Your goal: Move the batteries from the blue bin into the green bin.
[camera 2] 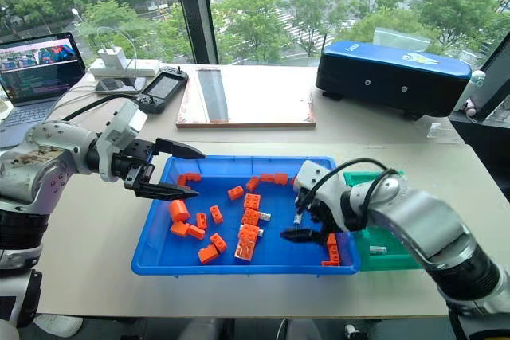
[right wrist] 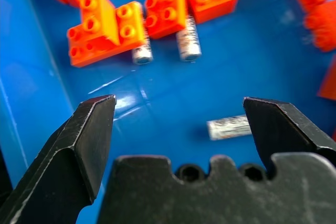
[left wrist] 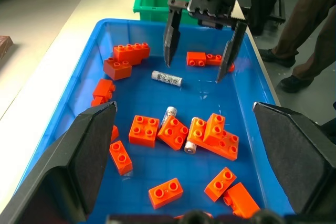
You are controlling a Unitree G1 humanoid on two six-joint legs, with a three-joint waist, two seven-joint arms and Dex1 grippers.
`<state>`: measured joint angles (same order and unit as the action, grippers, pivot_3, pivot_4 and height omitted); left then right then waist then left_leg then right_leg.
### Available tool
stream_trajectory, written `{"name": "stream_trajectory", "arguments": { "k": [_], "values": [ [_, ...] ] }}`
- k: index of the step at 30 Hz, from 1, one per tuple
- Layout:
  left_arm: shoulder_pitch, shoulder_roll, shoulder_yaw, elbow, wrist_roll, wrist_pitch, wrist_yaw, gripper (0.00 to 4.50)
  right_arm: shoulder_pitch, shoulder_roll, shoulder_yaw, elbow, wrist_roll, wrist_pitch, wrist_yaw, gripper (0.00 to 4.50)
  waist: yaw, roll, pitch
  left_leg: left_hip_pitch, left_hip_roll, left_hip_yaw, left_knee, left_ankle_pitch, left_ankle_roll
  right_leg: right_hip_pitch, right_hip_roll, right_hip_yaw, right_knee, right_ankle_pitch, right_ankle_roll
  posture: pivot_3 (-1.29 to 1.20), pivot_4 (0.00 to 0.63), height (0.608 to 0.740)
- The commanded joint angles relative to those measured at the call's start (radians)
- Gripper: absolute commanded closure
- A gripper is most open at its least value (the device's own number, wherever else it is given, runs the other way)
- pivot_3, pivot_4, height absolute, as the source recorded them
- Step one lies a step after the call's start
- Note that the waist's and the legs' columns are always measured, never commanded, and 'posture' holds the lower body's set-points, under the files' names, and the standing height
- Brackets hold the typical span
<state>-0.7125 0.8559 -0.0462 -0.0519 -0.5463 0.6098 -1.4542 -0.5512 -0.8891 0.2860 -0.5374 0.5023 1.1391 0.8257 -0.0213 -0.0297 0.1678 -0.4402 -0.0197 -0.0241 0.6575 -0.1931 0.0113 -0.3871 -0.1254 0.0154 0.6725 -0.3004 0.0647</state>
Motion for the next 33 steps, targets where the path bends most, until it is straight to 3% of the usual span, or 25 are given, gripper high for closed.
{"name": "stream_trajectory", "arguments": {
  "k": [1,5,11,24,27,31,33],
  "values": [
    [-0.028,0.012,0.010,-0.009,-0.005,-0.023,-0.021,0.00,0.000,-0.027,0.042,0.056,-0.093,-0.179,0.048,0.02,0.001,0.000,0.000,0.000,0.000,0.000,0.001,0.000,0.000,0.000,0.000,0.000,0.000,0.000,0.000,0.00,0.150,0.732],
    [-0.030,0.012,0.011,-0.011,-0.004,-0.020,-0.028,0.00,-0.022,-0.056,0.107,0.147,-0.199,-0.341,0.120,0.02,0.000,0.000,0.000,0.000,0.000,0.000,0.002,0.000,0.000,0.000,0.000,0.000,0.001,0.000,0.000,0.00,0.150,0.732],
    [-0.011,0.017,0.021,-0.033,-0.010,-0.010,-0.019,0.00,-0.040,-0.032,0.120,0.240,-0.255,-0.414,0.172,0.02,0.000,0.000,0.000,0.000,0.000,0.000,0.002,0.000,0.000,0.000,0.000,0.000,0.001,0.000,0.000,0.00,0.150,0.732],
    [0.009,0.023,0.024,-0.053,-0.014,-0.007,-0.003,0.00,-0.040,0.038,0.122,0.345,-0.316,-0.391,0.197,0.02,0.004,0.000,0.000,0.000,0.000,0.000,0.002,0.000,0.000,0.000,0.000,0.000,0.002,0.000,0.000,0.00,0.150,0.732],
    [0.011,0.023,0.025,-0.057,-0.017,-0.006,-0.003,0.00,-0.041,0.038,0.112,0.335,-0.318,-0.380,0.200,0.68,0.007,0.000,0.000,0.000,0.000,0.000,0.003,0.000,0.000,0.000,0.000,0.000,0.002,0.000,0.000,0.00,0.150,0.732],
    [0.009,0.020,0.023,-0.056,-0.020,-0.004,-0.002,0.00,-0.048,0.030,0.099,0.313,-0.316,-0.372,0.205,1.96,0.007,0.000,0.000,0.000,0.000,0.000,0.003,0.000,0.000,0.000,0.000,0.000,0.002,0.000,0.000,0.00,0.150,0.732],
    [0.005,0.016,0.021,-0.054,-0.024,0.000,-0.003,0.00,-0.060,0.028,0.084,0.293,-0.311,-0.370,0.205,2.00,0.006,0.000,0.000,0.000,0.000,0.000,0.003,0.000,0.000,0.000,0.000,0.000,0.002,0.000,0.000,0.00,0.150,0.732]
  ]
}}
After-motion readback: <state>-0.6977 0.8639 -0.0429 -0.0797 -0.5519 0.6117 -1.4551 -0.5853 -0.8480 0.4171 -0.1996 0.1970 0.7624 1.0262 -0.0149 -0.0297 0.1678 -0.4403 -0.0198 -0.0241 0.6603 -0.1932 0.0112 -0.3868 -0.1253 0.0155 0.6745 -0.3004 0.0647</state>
